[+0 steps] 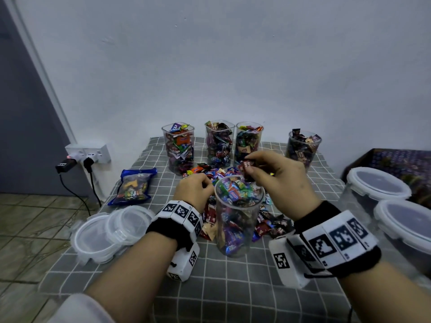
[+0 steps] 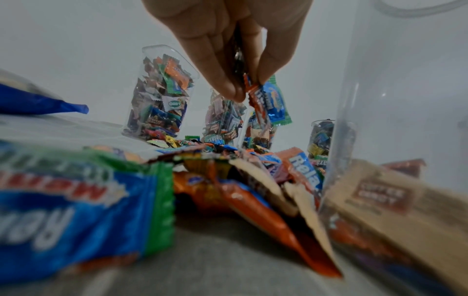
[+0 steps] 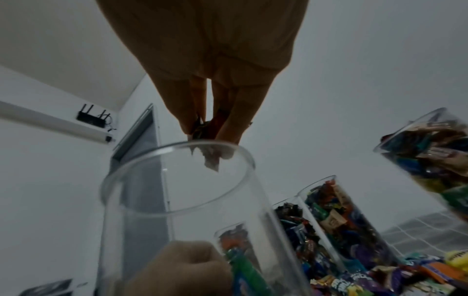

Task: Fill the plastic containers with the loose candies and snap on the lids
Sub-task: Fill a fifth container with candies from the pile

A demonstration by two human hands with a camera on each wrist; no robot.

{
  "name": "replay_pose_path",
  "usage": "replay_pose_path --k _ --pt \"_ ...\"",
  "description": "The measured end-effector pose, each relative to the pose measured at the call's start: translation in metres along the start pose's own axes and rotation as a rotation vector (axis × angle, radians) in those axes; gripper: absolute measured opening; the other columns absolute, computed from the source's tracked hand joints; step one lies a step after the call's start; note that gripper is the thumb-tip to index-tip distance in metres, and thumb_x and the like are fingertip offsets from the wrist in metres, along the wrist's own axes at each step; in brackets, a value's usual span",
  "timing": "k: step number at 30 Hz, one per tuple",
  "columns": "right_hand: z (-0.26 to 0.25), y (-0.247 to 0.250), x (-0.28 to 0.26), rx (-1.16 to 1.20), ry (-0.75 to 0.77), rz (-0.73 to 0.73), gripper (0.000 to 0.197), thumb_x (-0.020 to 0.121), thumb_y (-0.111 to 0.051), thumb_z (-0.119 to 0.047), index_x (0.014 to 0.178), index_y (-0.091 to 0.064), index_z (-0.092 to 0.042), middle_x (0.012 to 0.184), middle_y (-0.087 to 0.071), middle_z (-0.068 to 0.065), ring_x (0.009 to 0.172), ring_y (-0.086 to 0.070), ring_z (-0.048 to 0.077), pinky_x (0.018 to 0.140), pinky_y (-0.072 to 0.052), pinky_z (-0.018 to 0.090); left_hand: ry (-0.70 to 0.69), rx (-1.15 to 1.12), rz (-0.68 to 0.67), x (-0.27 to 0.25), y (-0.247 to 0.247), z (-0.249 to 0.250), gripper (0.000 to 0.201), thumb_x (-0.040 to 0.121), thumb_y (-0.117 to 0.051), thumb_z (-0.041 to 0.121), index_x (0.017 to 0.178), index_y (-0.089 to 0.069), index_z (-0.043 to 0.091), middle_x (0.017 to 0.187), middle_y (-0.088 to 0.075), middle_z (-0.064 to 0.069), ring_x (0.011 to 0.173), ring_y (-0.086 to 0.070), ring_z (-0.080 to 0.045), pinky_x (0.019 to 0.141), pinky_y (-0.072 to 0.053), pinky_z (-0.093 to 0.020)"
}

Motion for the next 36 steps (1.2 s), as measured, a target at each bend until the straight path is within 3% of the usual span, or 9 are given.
replay_pose_path --k 6,10,14,16,19,22,26,32,36 --pt "-0.017 -0.019 -0.013 -0.128 0.105 -0.086 0.016 0.083 -0.068 -0.011 0.098 -0.073 -0.015 0.089 -0.07 -0.004 0.083 -0.061 0.005 0.076 -0.045 0.018 -0.019 0.028 0.015 0.0 0.002 -0.001 0.021 0.09 -0.058 0.023 0.07 -0.054 0.018 0.069 -0.05 0.008 0.069 -0.046 -0.012 0.061 -0.029 -0.024" --pt "-0.017 -0.024 -0.018 -0.169 0.136 -0.106 0.024 0.081 -0.057 -0.021 0.098 -0.073 -0.014 0.095 -0.071 -0.001 0.086 -0.064 0.011 0.079 -0.05 0.028 0.008 0.023 0.009 0.0 0.003 -0.007 0.016 0.088 -0.059 0.021 0.074 -0.062 0.013 0.075 -0.055 0.005 0.071 -0.048 -0.012 0.062 -0.029 -0.024" --pt "-0.015 -0.014 -0.022 -0.083 0.125 0.027 0.03 0.083 -0.056 -0.025 0.106 -0.069 -0.013 0.106 -0.068 -0.002 0.098 -0.06 0.007 0.086 -0.05 0.033 0.056 -0.022 0.026 0.0 0.007 -0.014 0.012 0.085 -0.061 0.019 0.075 -0.065 0.014 0.077 -0.061 0.003 0.075 -0.056 -0.018 0.065 -0.037 -0.026" --pt "-0.005 -0.012 -0.028 -0.012 0.072 0.057 0.045 0.079 -0.058 -0.04 0.117 -0.062 -0.017 0.118 -0.061 -0.004 0.11 -0.054 0.007 0.093 -0.048 0.036 0.07 -0.072 0.034 0.0 0.011 -0.016 0.014 0.084 -0.061 0.017 0.071 -0.062 0.018 0.077 -0.062 0.003 0.077 -0.059 -0.02 0.069 -0.045 -0.03" --pt "0.029 -0.028 -0.045 0.211 -0.195 -0.067 0.098 0.055 -0.071 -0.065 0.138 -0.038 -0.025 0.136 -0.046 -0.008 0.125 -0.045 0.006 0.106 -0.039 0.037 0.065 -0.15 0.093 -0.006 0.024 -0.015 0.016 0.084 -0.062 0.017 0.07 -0.06 0.021 0.076 -0.063 0.004 0.076 -0.059 -0.018 0.071 -0.049 -0.032" --pt "0.05 -0.052 -0.058 0.384 -0.317 -0.164 0.124 0.044 -0.08 -0.068 0.146 -0.023 -0.027 0.143 -0.042 -0.009 0.13 -0.043 0.008 0.11 -0.036 0.041 0.047 -0.231 0.147 -0.013 0.037 -0.012 0.014 0.084 -0.063 0.014 0.072 -0.062 0.019 0.076 -0.064 0.002 0.075 -0.058 -0.016 0.07 -0.047 -0.029" --pt "0.053 -0.058 -0.063 0.396 -0.289 -0.14 0.087 0.057 -0.084 -0.038 0.131 -0.039 -0.032 0.128 -0.056 -0.012 0.118 -0.053 0.003 0.104 -0.043 0.038 0.0 -0.344 0.183 -0.017 0.054 0.0 0.025 0.084 -0.064 0.011 0.066 -0.059 0.027 0.075 -0.064 0.002 0.074 -0.059 -0.015 0.068 -0.049 -0.028" --pt "0.056 -0.057 -0.067 0.353 -0.282 -0.117 0.072 0.056 -0.077 -0.049 0.12 -0.042 -0.047 0.124 -0.057 -0.019 0.116 -0.054 0.0 0.102 -0.044 0.035 -0.144 -0.393 0.184 -0.016 0.082 0.037 0.024 0.083 -0.065 0.008 0.068 -0.06 0.026 0.071 -0.062 0.006 0.07 -0.06 -0.016 0.066 -0.052 -0.03" --pt "0.055 -0.057 -0.067 0.358 -0.269 -0.105 0.071 0.057 -0.078 -0.047 0.119 -0.042 -0.049 0.122 -0.057 -0.025 0.115 -0.053 -0.003 0.1 -0.044 0.029 -0.296 -0.257 0.033 -0.023 0.081 0.072 0.018 0.082 -0.066 0.008 0.07 -0.061 0.02 0.071 -0.06 0.01 0.068 -0.058 -0.01 0.065 -0.051 -0.029"
Point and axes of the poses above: each hand's wrist, its own x-axis towards the middle knuckle, its own y-axis out of the back of the hand, z = x × y, the point moved 8 cm from there along x, towards the middle knuckle
